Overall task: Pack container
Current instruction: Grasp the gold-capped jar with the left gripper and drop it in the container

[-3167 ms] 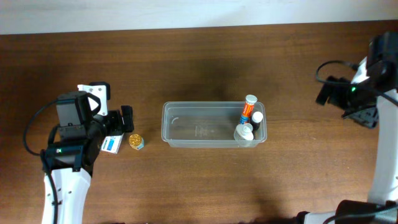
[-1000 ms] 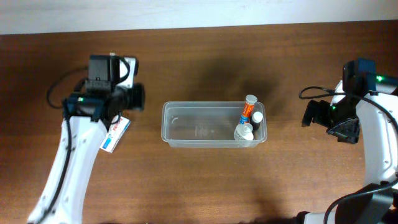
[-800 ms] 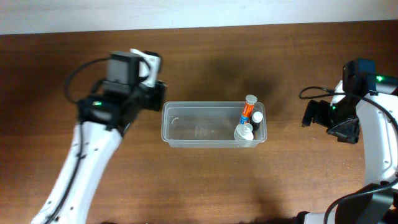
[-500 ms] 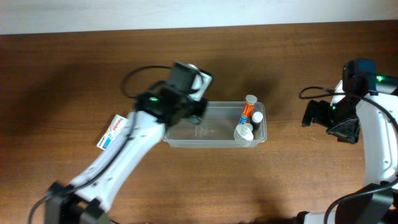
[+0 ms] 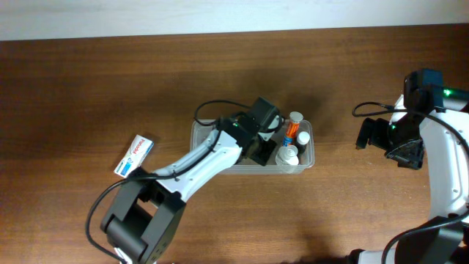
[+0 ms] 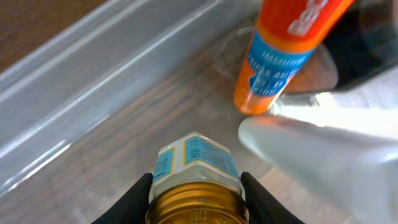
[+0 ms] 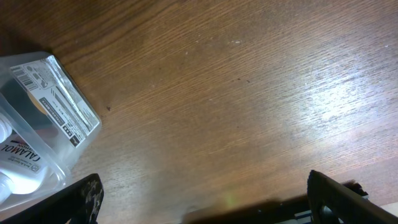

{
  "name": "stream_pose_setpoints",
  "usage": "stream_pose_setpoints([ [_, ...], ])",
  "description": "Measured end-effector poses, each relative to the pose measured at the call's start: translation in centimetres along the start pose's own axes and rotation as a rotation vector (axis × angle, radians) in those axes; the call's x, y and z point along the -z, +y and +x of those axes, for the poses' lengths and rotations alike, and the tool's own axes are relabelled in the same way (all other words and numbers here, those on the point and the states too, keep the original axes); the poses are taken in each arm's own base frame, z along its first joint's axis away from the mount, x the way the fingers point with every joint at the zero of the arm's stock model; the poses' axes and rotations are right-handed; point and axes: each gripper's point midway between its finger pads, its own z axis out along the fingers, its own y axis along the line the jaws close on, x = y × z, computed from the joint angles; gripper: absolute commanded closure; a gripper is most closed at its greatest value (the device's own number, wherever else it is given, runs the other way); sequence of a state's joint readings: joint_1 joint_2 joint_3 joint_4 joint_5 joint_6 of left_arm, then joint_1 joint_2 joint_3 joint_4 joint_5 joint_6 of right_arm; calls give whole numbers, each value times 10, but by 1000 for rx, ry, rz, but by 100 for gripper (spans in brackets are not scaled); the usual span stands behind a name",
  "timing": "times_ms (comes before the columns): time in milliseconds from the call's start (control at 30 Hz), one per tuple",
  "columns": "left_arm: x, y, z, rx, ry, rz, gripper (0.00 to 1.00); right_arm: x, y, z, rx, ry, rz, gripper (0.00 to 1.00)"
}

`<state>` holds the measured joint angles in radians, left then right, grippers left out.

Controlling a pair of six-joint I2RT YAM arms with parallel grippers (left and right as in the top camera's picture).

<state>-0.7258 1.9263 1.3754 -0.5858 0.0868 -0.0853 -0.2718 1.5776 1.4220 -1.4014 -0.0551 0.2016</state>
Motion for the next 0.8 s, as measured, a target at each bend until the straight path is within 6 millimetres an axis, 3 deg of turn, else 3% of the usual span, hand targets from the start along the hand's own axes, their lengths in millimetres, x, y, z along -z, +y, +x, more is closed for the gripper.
stream_pose_setpoints([
  [267, -1, -1, -10, 9, -42, 4, 19, 0, 0, 0, 3, 0, 0, 3],
  [500, 9, 21, 5, 60, 21, -29, 5, 0, 0, 0, 4, 1, 0, 3],
  [600, 41, 50, -2, 116, -19, -84, 1, 0, 0, 0, 5, 0, 0, 3],
  [700, 100, 92, -15, 193, -128, -172, 1, 0, 0, 0, 8, 0, 0, 3],
  [800, 172, 145, -12, 309, -239, -283, 1, 0, 0, 0, 14, 1, -3, 3],
])
